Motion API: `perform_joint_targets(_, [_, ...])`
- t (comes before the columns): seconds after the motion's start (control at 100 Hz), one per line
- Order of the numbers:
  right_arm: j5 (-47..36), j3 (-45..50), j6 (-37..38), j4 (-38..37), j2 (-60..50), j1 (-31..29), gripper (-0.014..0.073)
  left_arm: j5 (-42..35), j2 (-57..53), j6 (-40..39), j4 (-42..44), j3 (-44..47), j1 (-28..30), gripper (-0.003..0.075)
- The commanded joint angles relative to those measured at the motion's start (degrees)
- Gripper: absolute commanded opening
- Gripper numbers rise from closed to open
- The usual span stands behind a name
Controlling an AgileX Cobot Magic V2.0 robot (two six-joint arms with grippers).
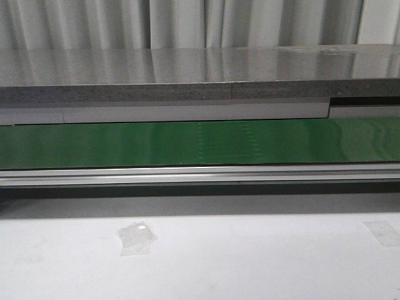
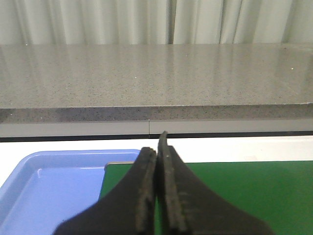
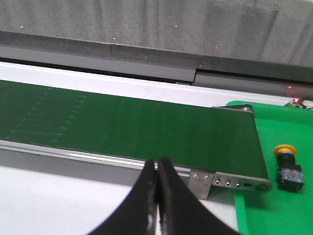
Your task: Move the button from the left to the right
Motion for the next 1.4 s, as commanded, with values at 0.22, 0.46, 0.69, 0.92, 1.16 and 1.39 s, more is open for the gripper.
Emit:
perform_joint_targets(0.22, [-17.0,12.0,9.2,-7.5,-10.0,1.4,-0.0066,-4.2,0.2,-0.1,-0.5,-1.6,-0.4,-0.002])
perform_joint_targets(0.46, [-23.5,20.8,9.3,-7.5,-15.1,1.4,-0.0066,-4.2,0.3,-0.1,-0.5,-1.6,-0.4,-0.002])
perform_joint_targets(0.69, [-27.3,24.3,9.3,-7.5,-15.1,1.4,-0.0066,-4.2,0.3,-0.1,-0.5,-1.6,-0.4,-0.002])
perform_joint_targets(0.92, [-29.9,26.5,9.3,-7.4,-15.1,1.4,-0.0066,-4.2,0.3,-0.1,-0.5,-1.6,-0.4,-0.002])
perform_joint_targets(1.16, [-29.9,26.5,9.3,-7.2,-15.1,1.4,-0.0066,-4.2,0.4,-0.1,-0.5,-1.6,-0.4,-0.002])
perform_joint_targets(1.39, [-29.9,26.5,9.3,-7.2,-15.1,1.4,-0.0066,-4.2,0.4,-0.1,-0.5,-1.6,-0.4,-0.002])
